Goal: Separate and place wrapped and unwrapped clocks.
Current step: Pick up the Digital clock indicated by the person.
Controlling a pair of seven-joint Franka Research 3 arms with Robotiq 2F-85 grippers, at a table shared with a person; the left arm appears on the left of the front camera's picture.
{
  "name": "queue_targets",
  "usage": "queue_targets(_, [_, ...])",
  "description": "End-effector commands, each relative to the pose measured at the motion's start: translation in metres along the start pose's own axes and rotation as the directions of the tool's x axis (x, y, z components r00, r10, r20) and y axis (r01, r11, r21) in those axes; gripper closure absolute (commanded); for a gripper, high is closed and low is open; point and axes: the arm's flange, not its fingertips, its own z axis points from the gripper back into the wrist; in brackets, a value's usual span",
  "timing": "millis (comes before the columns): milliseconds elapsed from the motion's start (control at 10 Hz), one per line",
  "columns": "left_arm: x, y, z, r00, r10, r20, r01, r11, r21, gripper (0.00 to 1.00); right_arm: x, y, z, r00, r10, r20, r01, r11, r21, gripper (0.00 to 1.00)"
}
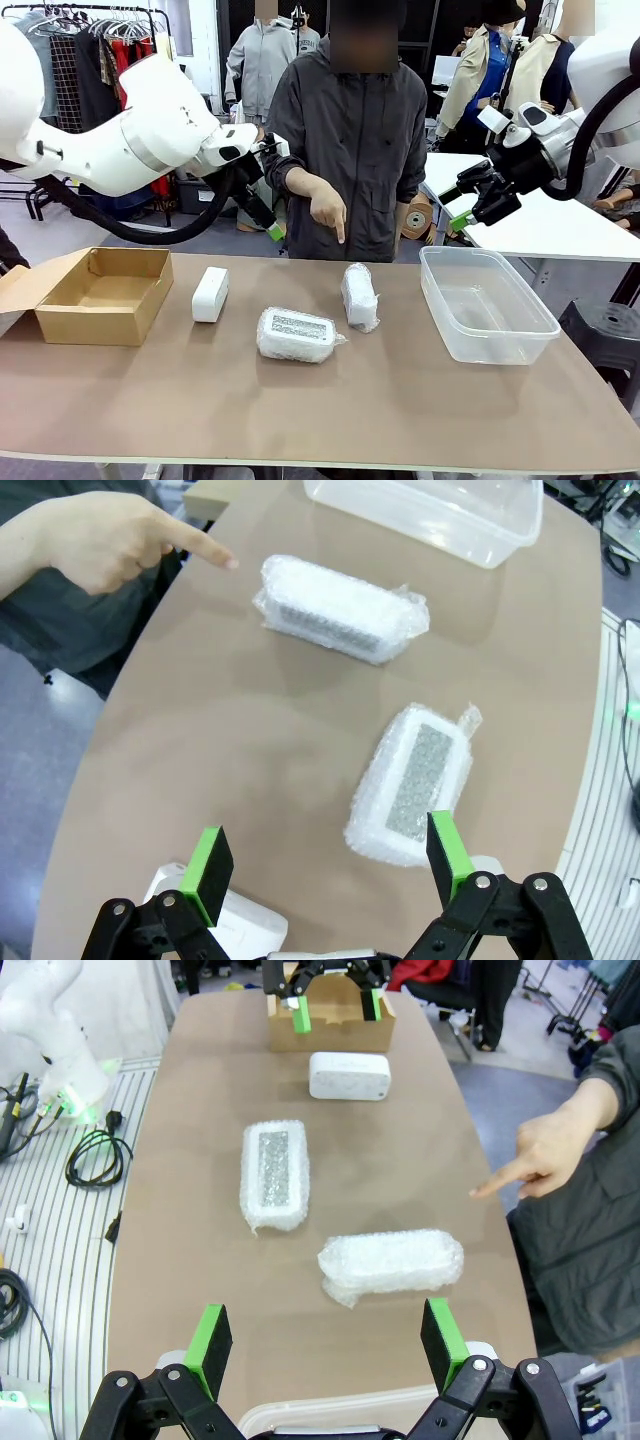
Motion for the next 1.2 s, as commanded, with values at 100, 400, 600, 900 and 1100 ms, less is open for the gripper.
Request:
queue_targets(100, [0.01,-0.004,-0.007,0.988,0.065,-0.137,-0.058,0.997,0.056,0.0,0.001,0.001,0.0,1.0,0.006,-0.001,-0.006,1.0,0.0,0.0])
queue_targets(400, [0.063,-0.014,-0.019,0.954,0.17,-0.246,-0.142,0.982,0.126,0.0,0.001,0.001,0.0,1.0,0.006,-0.001,-0.006,1.0,0.0,0.0])
queue_targets(600, [0.097,-0.017,-0.033,0.912,0.311,-0.268,-0.263,0.944,0.2,0.0,0.001,0.001,0.0,1.0,0.006,-0.001,-0.006,1.0,0.0,0.0])
queue_targets(900, [0.135,-0.017,-0.072,0.863,0.429,-0.268,-0.363,0.894,0.262,0.0,0.001,0.001,0.0,1.0,0.006,-0.001,-0.006,1.0,0.0,0.0])
queue_targets(1100, [0.152,-0.016,-0.097,0.859,0.46,-0.225,-0.403,0.879,0.256,0.0,0.001,0.001,0.0,1.0,0.006,-0.001,-0.006,1.0,0.0,0.0])
